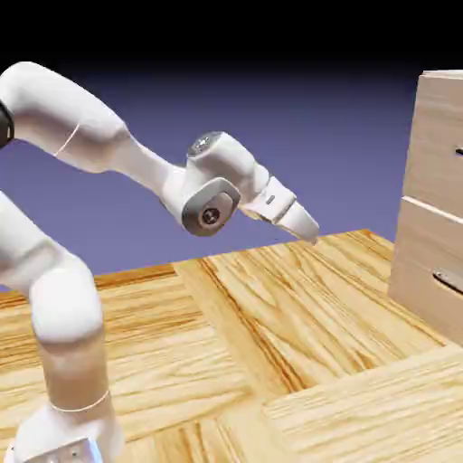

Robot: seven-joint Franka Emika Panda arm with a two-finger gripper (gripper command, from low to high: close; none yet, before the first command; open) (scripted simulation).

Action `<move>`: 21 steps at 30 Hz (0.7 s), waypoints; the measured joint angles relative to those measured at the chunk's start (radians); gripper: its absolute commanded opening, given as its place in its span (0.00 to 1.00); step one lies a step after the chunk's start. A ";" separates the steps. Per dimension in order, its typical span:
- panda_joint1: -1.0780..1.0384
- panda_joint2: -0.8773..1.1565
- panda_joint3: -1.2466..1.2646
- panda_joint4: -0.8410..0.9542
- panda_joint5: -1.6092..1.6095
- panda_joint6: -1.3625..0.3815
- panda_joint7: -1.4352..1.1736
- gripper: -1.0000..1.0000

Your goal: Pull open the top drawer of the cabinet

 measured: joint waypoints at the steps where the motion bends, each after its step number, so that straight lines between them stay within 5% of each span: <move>1: -0.036 -0.002 0.033 0.023 0.035 -0.001 -0.009 0.50; 21: -0.761 -0.040 0.702 0.482 0.741 -0.016 -0.189 0.50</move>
